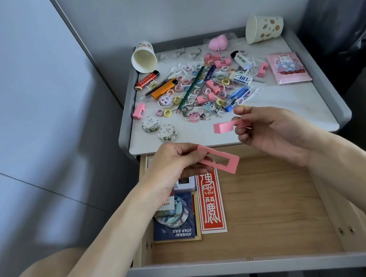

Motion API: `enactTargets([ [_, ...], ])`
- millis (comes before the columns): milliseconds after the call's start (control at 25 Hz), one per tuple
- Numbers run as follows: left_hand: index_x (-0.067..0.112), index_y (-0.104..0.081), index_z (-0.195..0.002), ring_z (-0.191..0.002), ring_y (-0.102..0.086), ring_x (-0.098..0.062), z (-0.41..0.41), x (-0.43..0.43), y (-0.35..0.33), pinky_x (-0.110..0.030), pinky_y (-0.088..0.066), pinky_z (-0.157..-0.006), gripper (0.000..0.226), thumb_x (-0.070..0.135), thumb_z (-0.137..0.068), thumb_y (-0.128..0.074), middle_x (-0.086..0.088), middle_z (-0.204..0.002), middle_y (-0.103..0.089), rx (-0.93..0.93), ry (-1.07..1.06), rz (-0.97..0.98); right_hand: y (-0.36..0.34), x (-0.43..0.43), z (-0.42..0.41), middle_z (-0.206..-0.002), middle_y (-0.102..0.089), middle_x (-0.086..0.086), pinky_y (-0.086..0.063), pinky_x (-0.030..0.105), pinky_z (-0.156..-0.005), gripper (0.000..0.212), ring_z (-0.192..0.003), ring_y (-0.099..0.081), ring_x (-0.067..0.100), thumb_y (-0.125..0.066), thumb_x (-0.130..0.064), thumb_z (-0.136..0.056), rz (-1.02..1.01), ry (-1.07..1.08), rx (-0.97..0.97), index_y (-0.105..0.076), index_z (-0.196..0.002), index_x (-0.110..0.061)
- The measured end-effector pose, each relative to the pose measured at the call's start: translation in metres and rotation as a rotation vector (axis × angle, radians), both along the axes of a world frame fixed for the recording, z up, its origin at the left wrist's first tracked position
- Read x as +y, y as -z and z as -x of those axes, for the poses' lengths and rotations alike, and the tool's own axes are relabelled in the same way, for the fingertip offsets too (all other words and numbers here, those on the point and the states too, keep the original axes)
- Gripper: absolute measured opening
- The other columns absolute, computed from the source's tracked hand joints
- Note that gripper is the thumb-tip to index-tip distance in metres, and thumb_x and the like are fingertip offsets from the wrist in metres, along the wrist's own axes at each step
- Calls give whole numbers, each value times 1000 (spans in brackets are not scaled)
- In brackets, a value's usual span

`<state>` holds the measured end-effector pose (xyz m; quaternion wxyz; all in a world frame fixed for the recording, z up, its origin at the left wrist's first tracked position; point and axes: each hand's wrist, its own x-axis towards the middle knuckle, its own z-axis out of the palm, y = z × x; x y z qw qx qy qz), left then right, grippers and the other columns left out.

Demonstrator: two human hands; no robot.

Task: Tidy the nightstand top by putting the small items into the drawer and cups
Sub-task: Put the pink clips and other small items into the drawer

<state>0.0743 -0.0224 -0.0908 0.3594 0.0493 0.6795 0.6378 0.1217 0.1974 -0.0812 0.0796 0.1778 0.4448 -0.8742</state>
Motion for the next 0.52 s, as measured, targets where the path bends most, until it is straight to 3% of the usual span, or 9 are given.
enactTargets([
  [120,-2,-72,-109,-86,-75,-27,0,-1,0,-21,-60,-68,21,8,-93,-65,-20,-96,-76,38,8,28,-1,0,1,-79,-55,6,-39,24,-66,19,-65,-50,14,-48,3,-79,48,7,1,-55,-93,-8],
  [320,0,-73,-105,-85,-76,-25,-1,1,1,-24,-61,-72,18,11,-92,-67,-15,-92,-77,86,20,74,-3,-6,-2,-91,-67,17,-57,37,-83,34,-87,-68,28,-41,10,-93,-6,-102,143,-52,-122,-3],
  [400,2,-74,-103,-83,-76,-22,-1,1,1,-24,-61,-74,16,11,-93,-66,-13,-91,-77,129,45,108,-5,-8,-3,-98,-66,18,-58,34,-83,38,-85,-67,25,-41,9,-96,-114,-146,179,-50,-129,-5],
  [520,2,-74,-103,-79,-75,-18,-2,2,0,-19,-59,-68,16,10,-94,-65,-14,-91,-77,167,63,136,-3,-11,-5,-104,-63,15,-55,25,-82,32,-82,-65,16,-48,8,-94,-336,-209,178,-52,-124,-3],
])
